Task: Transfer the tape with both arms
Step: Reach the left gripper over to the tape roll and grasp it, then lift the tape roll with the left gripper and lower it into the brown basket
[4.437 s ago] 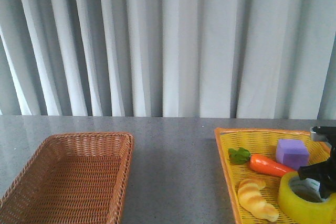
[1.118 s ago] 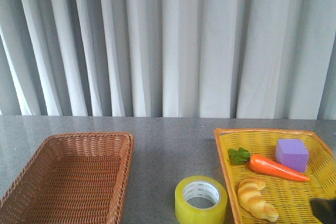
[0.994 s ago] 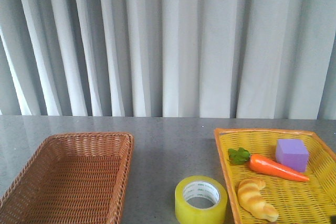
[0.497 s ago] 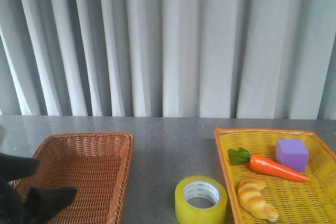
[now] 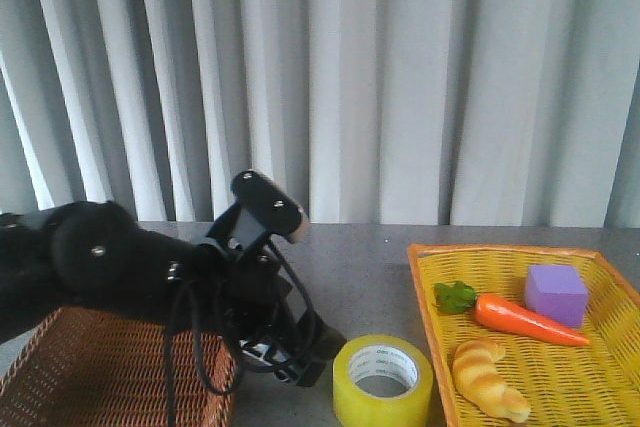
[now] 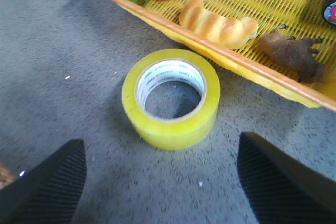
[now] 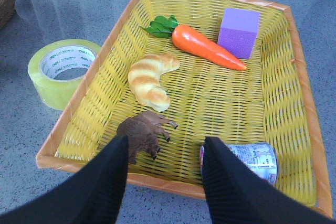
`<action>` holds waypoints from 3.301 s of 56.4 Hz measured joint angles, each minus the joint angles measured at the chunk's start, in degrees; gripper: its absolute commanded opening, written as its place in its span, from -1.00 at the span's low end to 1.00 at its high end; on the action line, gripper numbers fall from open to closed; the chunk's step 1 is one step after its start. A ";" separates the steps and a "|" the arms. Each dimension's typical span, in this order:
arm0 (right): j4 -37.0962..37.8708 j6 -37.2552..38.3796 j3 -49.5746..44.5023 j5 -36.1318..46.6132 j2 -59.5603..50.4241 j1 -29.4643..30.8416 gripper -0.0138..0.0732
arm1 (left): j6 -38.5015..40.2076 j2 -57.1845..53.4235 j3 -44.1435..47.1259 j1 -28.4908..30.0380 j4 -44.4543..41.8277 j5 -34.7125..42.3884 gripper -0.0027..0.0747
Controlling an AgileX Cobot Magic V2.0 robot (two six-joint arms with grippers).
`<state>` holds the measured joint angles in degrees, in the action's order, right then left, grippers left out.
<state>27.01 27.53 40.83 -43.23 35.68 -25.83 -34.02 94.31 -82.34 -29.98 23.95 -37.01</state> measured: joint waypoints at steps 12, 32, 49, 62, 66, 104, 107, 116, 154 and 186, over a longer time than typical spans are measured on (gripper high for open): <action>0.00 0.00 0.00 -0.04 0.00 0.00 0.07 | 2.78 12.63 -13.09 -0.07 -4.70 -2.87 0.45; 0.00 0.00 0.00 -0.04 0.00 0.00 0.07 | 10.12 28.07 -29.54 -0.07 -12.27 -10.70 0.34; 0.00 0.00 0.00 -0.04 0.00 0.00 0.07 | 11.72 34.39 -33.37 -0.07 -11.30 -12.43 0.33; 0.00 0.00 0.00 -0.04 0.00 0.00 0.07 | 13.25 36.18 -33.52 -0.07 -8.97 -12.27 0.01; 0.00 0.00 0.00 -0.04 0.00 0.00 0.07 | 13.51 36.29 -33.52 -0.18 -8.58 -12.27 -0.15; 0.00 0.00 0.00 -0.04 0.00 0.00 0.07 | 13.46 30.29 -33.52 -0.55 -13.01 -15.31 -0.54; 0.00 0.00 0.00 -0.04 0.00 0.00 0.07 | 13.46 28.48 -33.52 -0.34 -13.94 -15.31 -0.54; 0.00 0.00 0.00 -0.04 0.00 0.00 0.07 | 14.23 22.68 -33.52 1.35 -17.32 -16.87 -0.54; 0.00 0.00 0.00 -0.04 0.00 0.00 0.07 | 26.15 9.07 -19.71 20.65 -27.38 -21.25 -0.54; 0.00 0.00 0.00 -0.04 0.00 0.00 0.07 | 28.10 10.97 -0.23 21.79 -27.21 0.30 -0.50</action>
<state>27.01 27.53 40.83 -43.27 35.68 -25.83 -5.92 105.29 -82.57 -8.19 -3.27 -36.71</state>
